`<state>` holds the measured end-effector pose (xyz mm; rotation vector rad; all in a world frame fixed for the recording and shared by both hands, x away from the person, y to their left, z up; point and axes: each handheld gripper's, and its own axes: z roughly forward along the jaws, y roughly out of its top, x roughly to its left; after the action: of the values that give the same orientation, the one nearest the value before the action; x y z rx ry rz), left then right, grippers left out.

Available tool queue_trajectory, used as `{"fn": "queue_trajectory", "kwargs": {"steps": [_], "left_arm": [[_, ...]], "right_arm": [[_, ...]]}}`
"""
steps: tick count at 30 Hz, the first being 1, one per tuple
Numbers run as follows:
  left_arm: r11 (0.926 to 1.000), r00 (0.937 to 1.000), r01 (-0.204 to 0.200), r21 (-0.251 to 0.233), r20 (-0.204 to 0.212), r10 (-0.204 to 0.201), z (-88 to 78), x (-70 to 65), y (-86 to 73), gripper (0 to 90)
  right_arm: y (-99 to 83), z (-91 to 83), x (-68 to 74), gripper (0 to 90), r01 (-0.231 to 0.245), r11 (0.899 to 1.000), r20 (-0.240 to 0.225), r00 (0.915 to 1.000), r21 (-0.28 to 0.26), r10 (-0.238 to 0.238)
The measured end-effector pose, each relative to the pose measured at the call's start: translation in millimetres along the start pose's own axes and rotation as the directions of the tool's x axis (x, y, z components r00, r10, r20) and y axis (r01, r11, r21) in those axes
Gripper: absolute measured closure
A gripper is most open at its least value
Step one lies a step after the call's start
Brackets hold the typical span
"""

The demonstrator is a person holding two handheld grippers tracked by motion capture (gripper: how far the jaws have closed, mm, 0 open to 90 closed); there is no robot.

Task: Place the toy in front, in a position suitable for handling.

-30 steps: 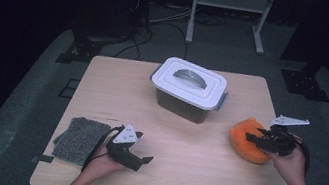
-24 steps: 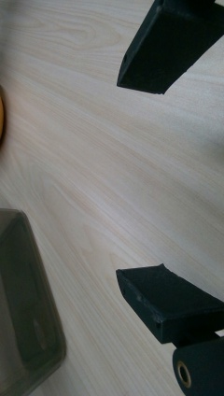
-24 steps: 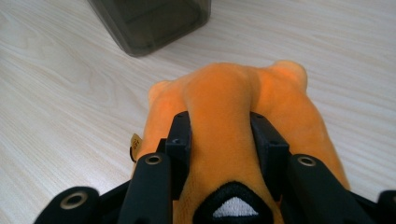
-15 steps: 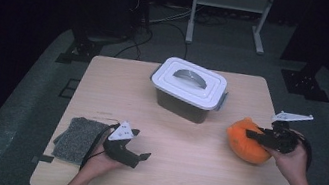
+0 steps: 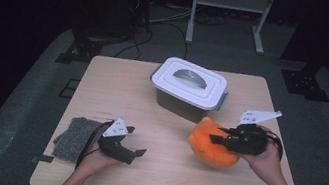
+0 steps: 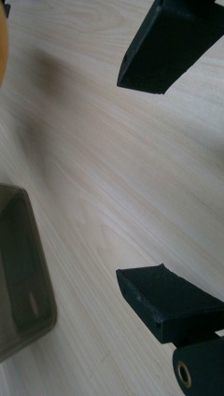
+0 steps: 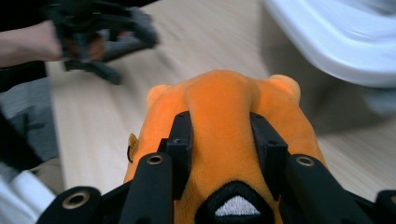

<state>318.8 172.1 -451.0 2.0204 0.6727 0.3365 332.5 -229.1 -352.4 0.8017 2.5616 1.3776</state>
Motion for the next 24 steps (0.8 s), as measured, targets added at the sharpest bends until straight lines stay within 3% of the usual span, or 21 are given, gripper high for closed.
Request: {"fn": "queue_trajectory", "kwargs": {"steps": [5, 10, 15, 20, 22, 24], "left_arm": [[0.9999, 0.9999, 0.006, 0.010, -0.012, -0.006, -5.1, 7.4, -2.3, 7.2], [0.9998, 0.9994, 0.019, 0.006, -0.030, -0.018, -10.7, 15.0, -4.6, 7.2], [0.9991, 0.9982, 0.042, 0.000, -0.042, -0.042, -15.4, 22.3, -7.4, 7.2], [0.9986, 0.9976, 0.052, -0.005, -0.045, -0.052, -16.7, 25.0, -8.7, 7.2], [0.9987, 0.9978, 0.052, -0.004, -0.042, -0.052, -16.7, 24.6, -8.7, 7.2], [0.9988, 0.9981, 0.049, -0.003, -0.038, -0.049, -16.6, 24.2, -8.5, 7.2]], "right_arm": [[12.3, 26.1, 26.2, 64.6, 0.073, 0.997, -0.081, 0.9942, 0.016, -0.071], [14.9, 54.1, 43.4, 64.0, 0.120, 0.992, -0.132, 0.9847, 0.038, -0.114], [11.8, 80.7, 54.9, 63.7, 0.155, 0.986, -0.170, 0.9751, 0.066, -0.142], [6.7, 97.6, 61.1, 59.9, 0.186, 0.979, -0.176, 0.9699, 0.085, -0.169], [-1.9, 110.2, 64.5, 56.4, 0.218, 0.971, -0.184, 0.9631, 0.102, -0.197], [-5.3, 111.5, 65.7, 50.2, 0.205, 0.976, -0.203, 0.9614, 0.076, -0.186]]}}
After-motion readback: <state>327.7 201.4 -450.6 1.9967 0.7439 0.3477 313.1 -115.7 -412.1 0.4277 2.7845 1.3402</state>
